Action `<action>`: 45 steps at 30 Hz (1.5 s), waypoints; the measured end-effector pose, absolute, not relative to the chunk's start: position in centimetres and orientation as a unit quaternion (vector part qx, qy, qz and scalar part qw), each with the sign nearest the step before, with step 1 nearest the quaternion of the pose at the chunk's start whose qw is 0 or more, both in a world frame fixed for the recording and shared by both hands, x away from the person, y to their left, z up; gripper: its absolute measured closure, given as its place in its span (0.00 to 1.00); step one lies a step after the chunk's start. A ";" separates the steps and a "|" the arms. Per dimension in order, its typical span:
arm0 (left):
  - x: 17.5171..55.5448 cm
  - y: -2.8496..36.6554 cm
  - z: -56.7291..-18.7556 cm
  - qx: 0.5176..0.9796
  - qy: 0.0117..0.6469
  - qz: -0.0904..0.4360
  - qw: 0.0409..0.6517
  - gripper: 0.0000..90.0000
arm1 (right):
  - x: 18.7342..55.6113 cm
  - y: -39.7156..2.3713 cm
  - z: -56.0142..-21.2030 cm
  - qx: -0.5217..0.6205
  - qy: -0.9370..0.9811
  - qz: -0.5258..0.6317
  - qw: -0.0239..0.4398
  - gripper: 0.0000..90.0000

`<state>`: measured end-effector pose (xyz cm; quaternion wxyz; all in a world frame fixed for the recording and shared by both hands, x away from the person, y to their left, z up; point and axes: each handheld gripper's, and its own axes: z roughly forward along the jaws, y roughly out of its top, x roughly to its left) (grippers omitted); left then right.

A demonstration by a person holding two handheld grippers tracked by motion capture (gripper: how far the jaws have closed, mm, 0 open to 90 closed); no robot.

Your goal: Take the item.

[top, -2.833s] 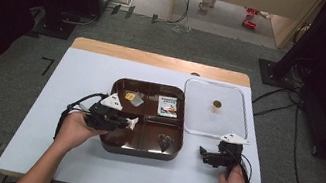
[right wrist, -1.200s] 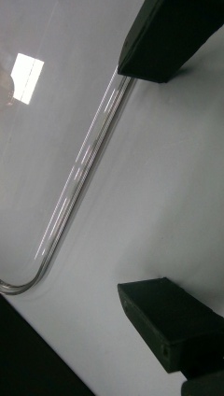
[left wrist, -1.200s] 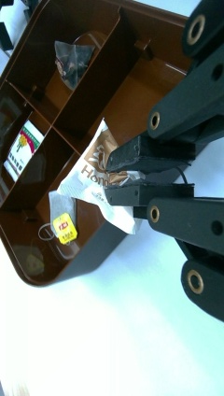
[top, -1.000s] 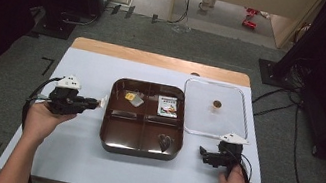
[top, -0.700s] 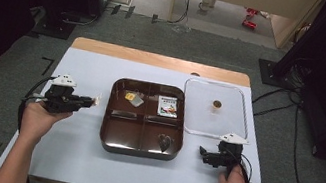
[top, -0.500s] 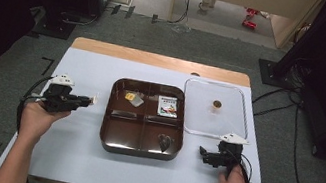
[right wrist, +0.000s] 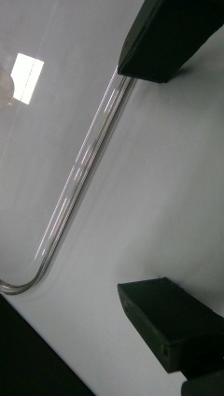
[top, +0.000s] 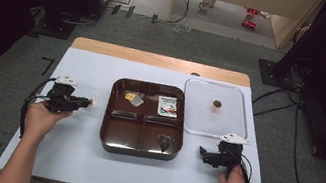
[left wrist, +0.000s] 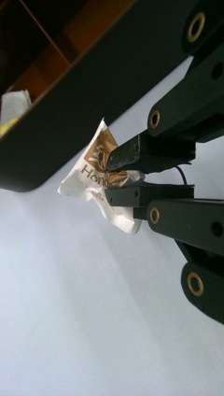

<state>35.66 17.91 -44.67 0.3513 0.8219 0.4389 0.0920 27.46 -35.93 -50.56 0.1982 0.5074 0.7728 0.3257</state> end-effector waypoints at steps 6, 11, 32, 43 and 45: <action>35.9 17.7 -45.4 0.825 0.443 0.091 0.339 0.91 | 27.5 -35.9 -50.6 0.507 0.773 0.326 0.198 0.00; 36.1 17.6 -45.7 0.825 0.444 0.087 0.339 0.91 | 27.5 -35.9 -50.6 0.507 0.773 0.326 0.198 0.00; 36.1 17.9 -45.8 0.810 0.459 0.075 0.356 0.67 | 27.5 -35.9 -50.6 0.507 0.773 0.325 0.198 0.00; 35.2 19.1 -44.5 0.787 0.471 0.096 0.387 0.51 | 27.5 -35.9 -50.6 0.507 0.773 0.325 0.198 0.00; 35.2 19.3 -44.4 0.785 0.472 0.098 0.389 0.51 | 27.5 -35.9 -50.5 0.507 0.773 0.325 0.198 0.00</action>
